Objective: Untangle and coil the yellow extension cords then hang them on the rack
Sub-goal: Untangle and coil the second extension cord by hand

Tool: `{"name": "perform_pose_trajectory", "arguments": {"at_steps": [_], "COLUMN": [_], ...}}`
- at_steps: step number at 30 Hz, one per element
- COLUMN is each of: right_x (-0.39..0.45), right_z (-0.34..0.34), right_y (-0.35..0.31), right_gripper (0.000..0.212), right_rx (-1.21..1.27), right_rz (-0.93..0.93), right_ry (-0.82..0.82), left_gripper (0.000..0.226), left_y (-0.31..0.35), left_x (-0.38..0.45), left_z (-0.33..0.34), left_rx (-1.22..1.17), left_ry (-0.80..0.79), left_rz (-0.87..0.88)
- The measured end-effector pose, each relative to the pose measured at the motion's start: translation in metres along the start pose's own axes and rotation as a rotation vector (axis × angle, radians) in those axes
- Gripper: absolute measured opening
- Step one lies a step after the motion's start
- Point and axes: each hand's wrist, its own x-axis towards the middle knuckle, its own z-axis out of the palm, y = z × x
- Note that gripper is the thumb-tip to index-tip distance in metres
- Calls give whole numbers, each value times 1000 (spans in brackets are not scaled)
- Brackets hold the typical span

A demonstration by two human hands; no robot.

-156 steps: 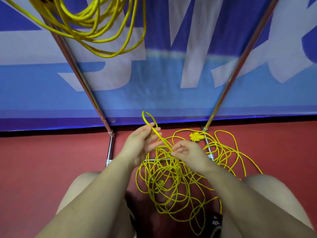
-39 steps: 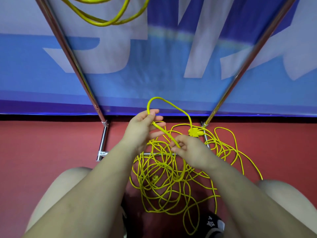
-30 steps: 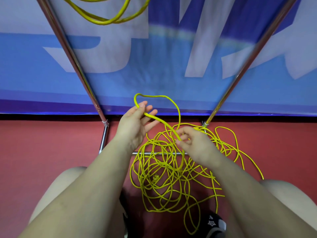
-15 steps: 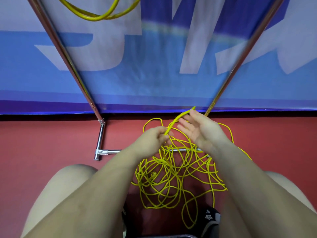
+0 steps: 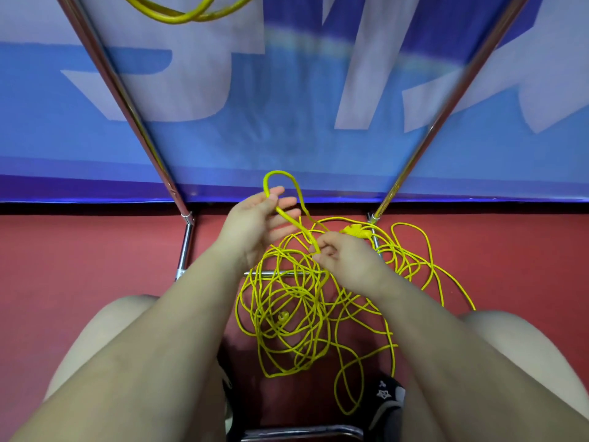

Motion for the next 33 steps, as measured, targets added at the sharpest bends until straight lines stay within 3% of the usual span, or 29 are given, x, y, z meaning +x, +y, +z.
{"name": "perform_pose_trajectory", "arguments": {"at_steps": [3, 5, 8, 12, 14, 18, 20, 22, 27, 29, 31, 33], "right_x": [4, 5, 4, 8, 9, 10, 8, 5, -2, -2, -1, 1], "right_z": [-1, -2, -12, -33, -36, -37, -39, -36, -7, 0, 0, -2], "right_y": [0, -6, -17, -13, -12, -16, -16, -16, -8, -5, -6, -9], "right_gripper": [15, 10, 8, 4, 8, 35, 41, 45, 38, 22, 6, 18], "right_rx": [103, 319, 802, 1283, 1401, 1531, 1478, 1267, 197, 93, 166, 222], "right_rz": [12, 26, 169, 328, 321, 203, 167, 173, 60, 20, 14, -1], "right_ry": [42, 17, 36, 223, 214, 103, 50, 15, -184, -238, -234, -204], "left_gripper": [17, 16, 26, 23, 6, 12, 15, 15, 15, 16, 17, 17], "left_y": [6, 6, -6, -33, -36, -31, -27, -22, -2, 4, 8, 11], "left_x": [4, 5, 3, -7, -7, -2, -4, -5, 6, 8, 9, 9], "left_z": [-4, -3, 0, 3, 3, 4, 7, 8, -1, -3, -5, -5], "left_rx": [-169, -189, 157, 684, 764, 777, 627, 471, 10, -160, -294, -352], "left_ry": [22, -5, -90, -357, -354, -277, -208, -117, 93, 107, 108, 104], "left_rz": [22, 8, -66, -68, 36, 206, 173, 130, 37, 29, 34, 28]}}
